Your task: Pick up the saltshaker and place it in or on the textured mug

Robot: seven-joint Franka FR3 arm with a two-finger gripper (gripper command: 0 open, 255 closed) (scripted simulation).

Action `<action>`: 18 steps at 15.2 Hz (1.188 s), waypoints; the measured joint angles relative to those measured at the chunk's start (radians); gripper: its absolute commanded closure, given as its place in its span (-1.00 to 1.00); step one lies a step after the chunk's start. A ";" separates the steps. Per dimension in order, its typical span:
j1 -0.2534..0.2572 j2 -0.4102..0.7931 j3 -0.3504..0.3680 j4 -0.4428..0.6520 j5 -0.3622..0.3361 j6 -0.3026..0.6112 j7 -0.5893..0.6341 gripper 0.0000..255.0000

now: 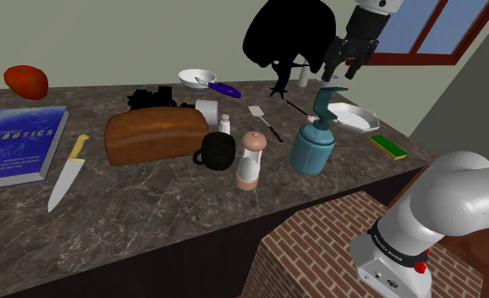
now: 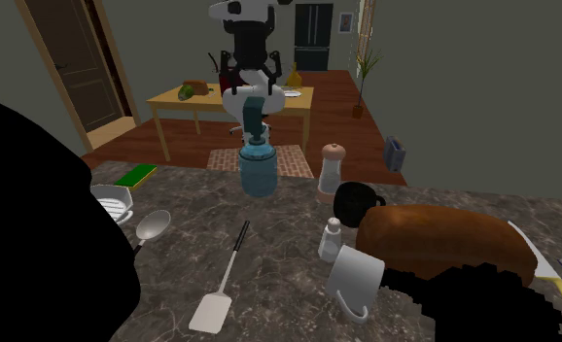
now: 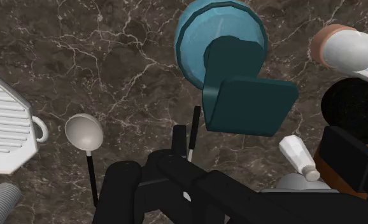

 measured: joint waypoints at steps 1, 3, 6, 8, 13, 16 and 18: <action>0.000 0.000 0.000 0.000 0.000 0.000 0.000 -1.00; 0.003 0.019 0.006 -0.016 0.007 0.041 0.010 -1.00; 0.014 0.070 0.034 -0.033 0.024 0.173 0.046 -1.00; 0.022 0.127 0.051 -0.043 0.037 0.370 0.069 -1.00; 0.035 0.272 0.078 -0.049 0.058 0.662 0.109 -1.00; 0.050 0.335 0.113 -0.067 0.066 0.552 0.156 -1.00; 0.051 0.408 0.122 -0.047 0.069 0.642 0.170 -1.00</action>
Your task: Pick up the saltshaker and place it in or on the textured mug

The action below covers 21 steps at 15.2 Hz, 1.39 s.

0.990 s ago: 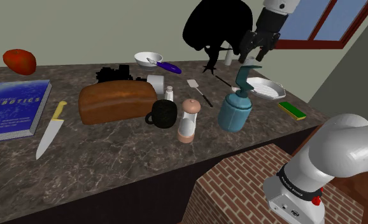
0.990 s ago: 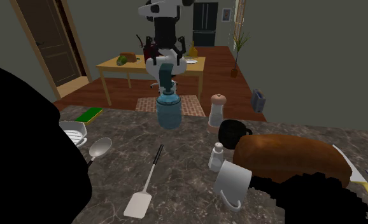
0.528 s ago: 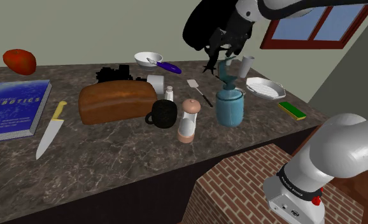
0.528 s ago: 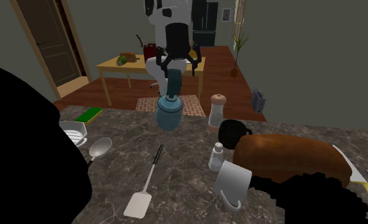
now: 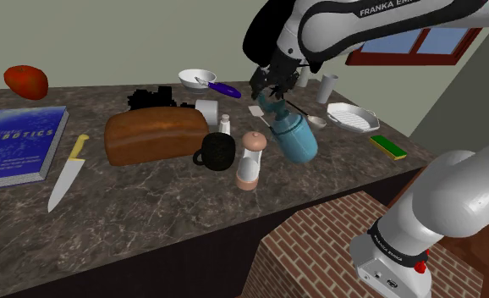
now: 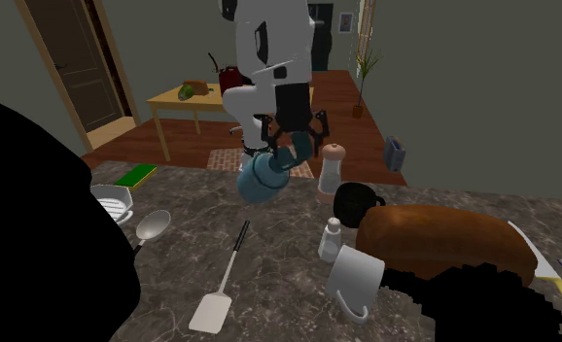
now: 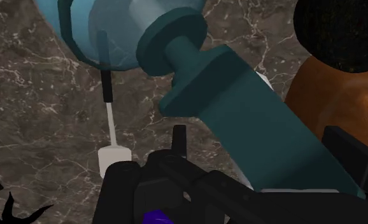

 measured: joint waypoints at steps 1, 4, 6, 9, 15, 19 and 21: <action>0.002 0.045 0.012 0.016 -0.002 0.033 0.016 -1.00; 0.007 0.152 0.040 0.051 -0.010 0.138 0.059 -1.00; 0.007 0.218 0.052 0.078 -0.019 0.185 0.081 -1.00; 0.010 0.333 0.072 0.149 -0.051 0.161 0.133 -1.00; 0.016 0.484 0.075 0.204 -0.100 0.244 0.183 -1.00; 0.021 0.536 0.071 0.212 -0.121 0.286 0.201 -1.00; 0.021 0.542 0.070 0.211 -0.123 0.293 0.202 -1.00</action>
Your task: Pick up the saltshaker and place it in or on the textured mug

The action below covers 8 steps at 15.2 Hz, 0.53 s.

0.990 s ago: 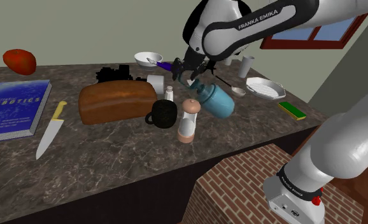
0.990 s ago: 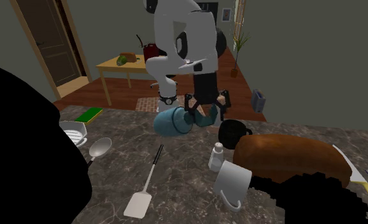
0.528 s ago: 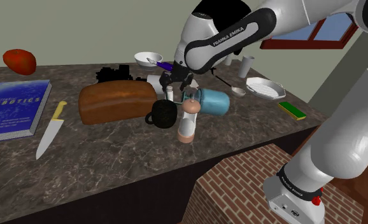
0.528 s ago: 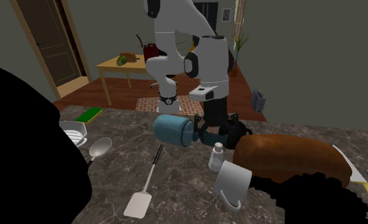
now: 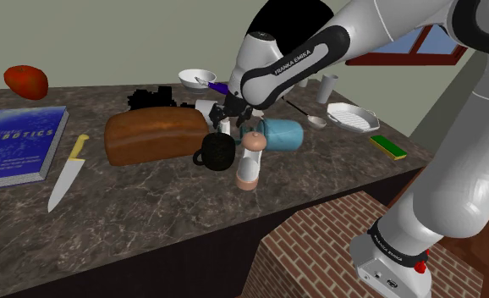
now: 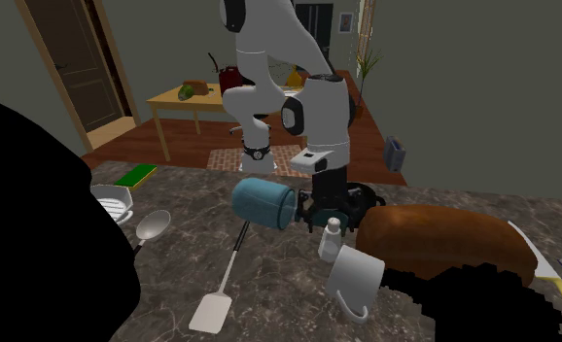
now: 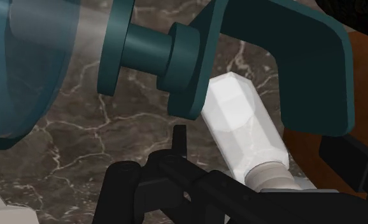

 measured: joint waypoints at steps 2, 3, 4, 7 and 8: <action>0.000 0.002 0.000 0.000 -0.001 0.002 0.001 -1.00; 0.000 0.002 0.000 0.000 -0.001 0.002 0.001 -1.00; 0.000 0.002 0.000 0.000 -0.001 0.002 0.001 -1.00; 0.001 0.002 0.000 0.001 -0.001 0.003 0.001 1.00; 0.001 0.001 0.000 0.001 -0.001 0.003 0.001 1.00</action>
